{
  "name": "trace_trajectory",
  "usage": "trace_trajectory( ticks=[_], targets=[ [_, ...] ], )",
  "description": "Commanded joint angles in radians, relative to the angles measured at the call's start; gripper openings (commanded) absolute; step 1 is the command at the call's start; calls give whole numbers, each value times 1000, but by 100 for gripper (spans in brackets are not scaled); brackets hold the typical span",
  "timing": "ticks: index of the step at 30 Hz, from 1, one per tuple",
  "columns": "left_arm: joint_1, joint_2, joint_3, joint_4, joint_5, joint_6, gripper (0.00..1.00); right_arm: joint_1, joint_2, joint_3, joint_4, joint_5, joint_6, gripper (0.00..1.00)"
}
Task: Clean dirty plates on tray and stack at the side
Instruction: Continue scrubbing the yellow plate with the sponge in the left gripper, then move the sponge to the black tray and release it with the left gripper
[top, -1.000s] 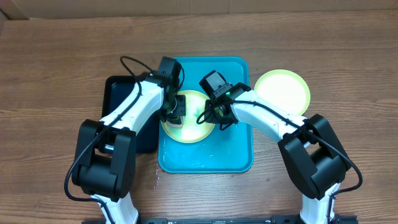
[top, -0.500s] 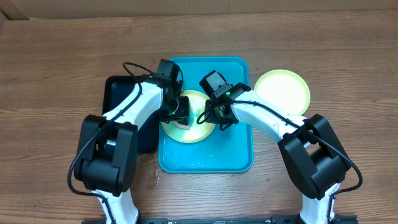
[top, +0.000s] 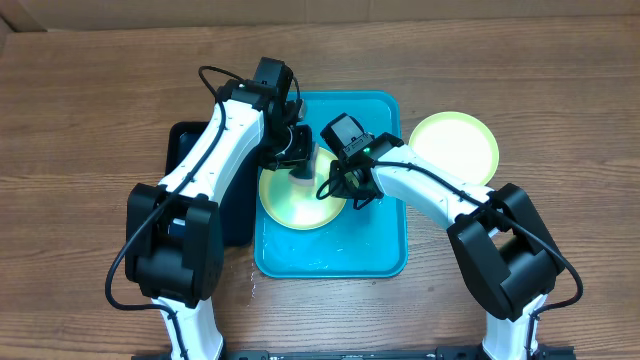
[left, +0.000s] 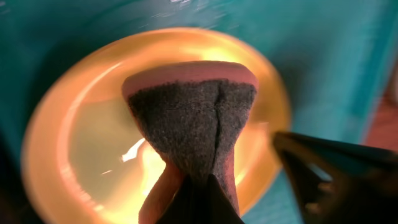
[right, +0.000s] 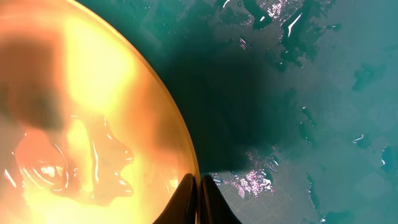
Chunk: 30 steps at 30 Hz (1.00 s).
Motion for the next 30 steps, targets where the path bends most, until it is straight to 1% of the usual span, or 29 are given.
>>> trace_trajectory(
  ticks=[1,2,7,15,19,23,25,27,30],
  targets=[
    [-12,0,-11,-16,-159,13,4,0,3,-19,3,-5,-3,4],
    [-12,0,-28,-16,-181,11,4,0,3,-19,3,-5,-3,4],
    [-12,0,-101,13,-196,2,4,0,3,-19,3,-5,-3,4],
    [-14,3,-291,158,-187,-42,4,0,3,-19,3,-5,-3,4],
    [-14,3,-351,213,-73,-27,4,0,3,-19,4,-5,-3,4],
    [-13,3,-340,241,159,45,4,0,3,-19,5,-5,-3,4],
    [-12,3,-327,268,254,58,4,0,3,-19,4,-5,-3,4],
    [-11,3,-304,282,293,58,4,0,3,-19,3,-5,-3,4],
    [-7,3,-246,260,295,64,4,0,3,-19,3,-5,-3,4]
  ],
)
